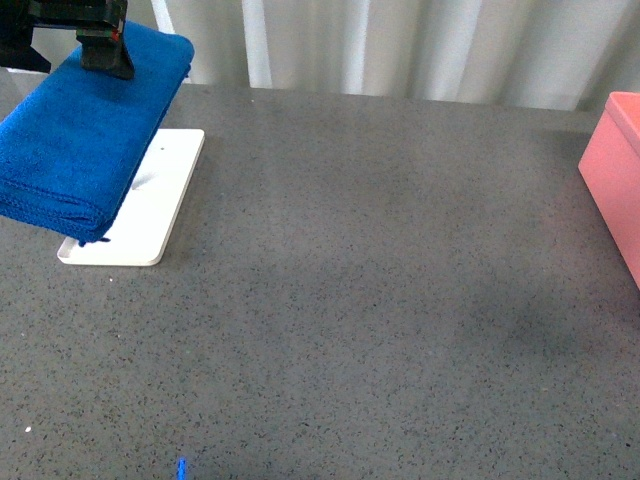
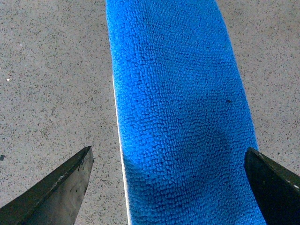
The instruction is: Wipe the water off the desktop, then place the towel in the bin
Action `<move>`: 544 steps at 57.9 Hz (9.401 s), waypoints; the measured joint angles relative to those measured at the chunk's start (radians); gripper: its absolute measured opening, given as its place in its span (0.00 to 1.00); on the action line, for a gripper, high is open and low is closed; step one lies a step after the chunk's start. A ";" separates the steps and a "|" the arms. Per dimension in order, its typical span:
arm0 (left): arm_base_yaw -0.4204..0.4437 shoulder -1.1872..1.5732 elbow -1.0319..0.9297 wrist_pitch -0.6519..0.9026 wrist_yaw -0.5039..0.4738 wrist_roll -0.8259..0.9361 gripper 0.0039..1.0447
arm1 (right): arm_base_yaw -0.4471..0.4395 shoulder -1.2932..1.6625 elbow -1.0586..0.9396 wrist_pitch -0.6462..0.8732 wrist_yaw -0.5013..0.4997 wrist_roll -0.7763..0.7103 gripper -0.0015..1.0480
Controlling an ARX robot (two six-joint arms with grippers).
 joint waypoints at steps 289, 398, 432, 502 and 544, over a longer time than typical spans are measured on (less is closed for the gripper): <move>-0.452 -0.415 -0.499 0.599 0.359 -0.503 0.04 | 0.301 1.862 0.817 0.829 -0.919 0.382 0.60; -0.166 -1.076 -1.311 0.998 -0.200 -0.143 0.03 | 0.225 1.815 0.855 0.504 -0.706 0.177 0.07; -0.045 -1.413 -1.414 0.783 -0.085 -0.142 0.03 | 0.264 1.813 0.855 0.477 -0.662 0.158 0.07; -0.045 -1.968 -1.414 0.211 -0.082 -0.142 0.03 | 0.260 1.810 0.876 0.422 -0.629 0.117 0.07; -0.045 -2.038 -1.414 0.167 -0.082 -0.142 0.58 | 0.242 1.883 0.956 0.106 -0.535 -0.050 0.07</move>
